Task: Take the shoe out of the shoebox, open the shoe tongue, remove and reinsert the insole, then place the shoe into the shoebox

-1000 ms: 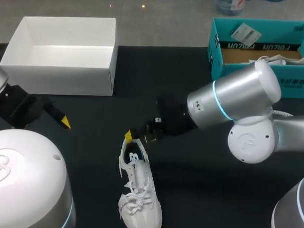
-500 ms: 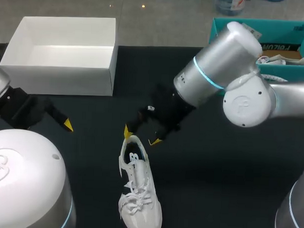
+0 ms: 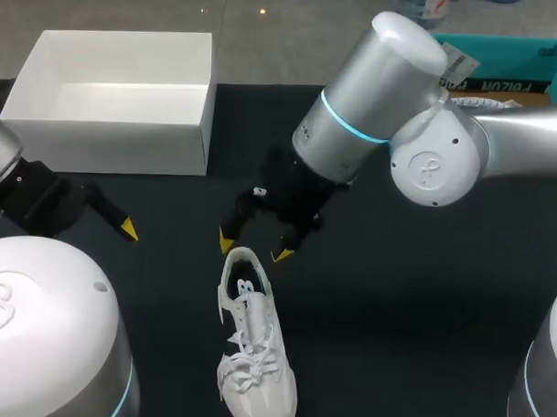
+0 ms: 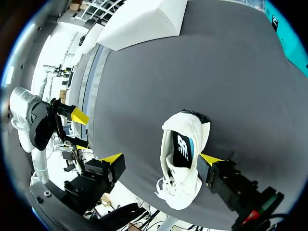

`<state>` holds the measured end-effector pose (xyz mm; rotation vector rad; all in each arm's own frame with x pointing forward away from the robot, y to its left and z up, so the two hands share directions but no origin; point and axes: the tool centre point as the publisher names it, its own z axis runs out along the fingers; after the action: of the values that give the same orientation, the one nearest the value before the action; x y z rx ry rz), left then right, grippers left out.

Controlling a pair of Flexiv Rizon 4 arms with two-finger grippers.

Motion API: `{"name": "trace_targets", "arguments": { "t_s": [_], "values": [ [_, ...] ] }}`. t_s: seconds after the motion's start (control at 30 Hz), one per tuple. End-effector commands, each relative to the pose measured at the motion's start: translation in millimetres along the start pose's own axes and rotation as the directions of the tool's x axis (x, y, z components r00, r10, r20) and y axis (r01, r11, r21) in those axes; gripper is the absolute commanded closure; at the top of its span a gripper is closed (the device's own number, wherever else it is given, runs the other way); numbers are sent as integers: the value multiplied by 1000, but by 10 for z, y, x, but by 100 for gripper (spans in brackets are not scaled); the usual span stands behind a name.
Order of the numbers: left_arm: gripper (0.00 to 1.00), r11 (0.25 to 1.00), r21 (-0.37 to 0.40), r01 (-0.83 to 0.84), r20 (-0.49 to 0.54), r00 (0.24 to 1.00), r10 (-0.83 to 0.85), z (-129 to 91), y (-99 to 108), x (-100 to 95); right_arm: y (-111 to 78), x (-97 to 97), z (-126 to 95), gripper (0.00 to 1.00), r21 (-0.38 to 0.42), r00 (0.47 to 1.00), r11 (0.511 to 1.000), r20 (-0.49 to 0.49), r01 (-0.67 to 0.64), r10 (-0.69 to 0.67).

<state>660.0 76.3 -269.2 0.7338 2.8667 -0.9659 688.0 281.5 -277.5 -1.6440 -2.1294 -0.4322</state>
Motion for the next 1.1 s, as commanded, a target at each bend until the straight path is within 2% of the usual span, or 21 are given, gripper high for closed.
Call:
{"name": "trace_targets", "arguments": {
  "t_s": [0.03, 0.2, 0.23, 0.27, 0.3, 0.33, 0.47, 0.77, 1.1],
  "values": [
    [0, 1000, -2, -3, -8, 1000, 3, 13, 19, -29, -8, 55, 85, 0, -3, 984, 1000, 175, -19, 19],
    [0, 1000, -12, 0, -10, 1000, 0, 11, 54, -29, 12, 55, 215, 0, 17, 974, 999, 225, -30, 26],
    [0, 1000, -14, 1, -10, 1000, -2, 9, 61, -26, 20, 55, 241, 22, 18, 974, 999, 225, -28, 24],
    [0, 1000, -16, 3, -11, 1000, -3, 8, 66, -24, 26, 53, 268, 60, 14, 976, 1000, 219, -24, 20],
    [0, 1000, -20, 5, -11, 1000, -6, 7, 72, -22, 33, 54, 296, 83, 13, 975, 1000, 219, -24, 20],
    [0, 1000, -21, 6, -12, 1000, -7, 8, 77, -21, 46, 62, 317, 100, 16, 975, 1000, 223, -24, 20],
    [0, 1000, -25, 10, -14, 1000, -10, 11, 87, -25, 75, 73, 393, 100, 38, 966, 999, 257, -27, 16],
    [0, 999, -35, 14, -32, 999, -15, 76, 96, -34, 23, -125, 565, 100, 37, 951, 998, 307, -60, 46],
    [0, 999, -42, 20, -59, 998, -23, 161, 99, -52, 28, -191, 484, 100, 25, 929, 999, 370, -43, 30]
  ]
}}
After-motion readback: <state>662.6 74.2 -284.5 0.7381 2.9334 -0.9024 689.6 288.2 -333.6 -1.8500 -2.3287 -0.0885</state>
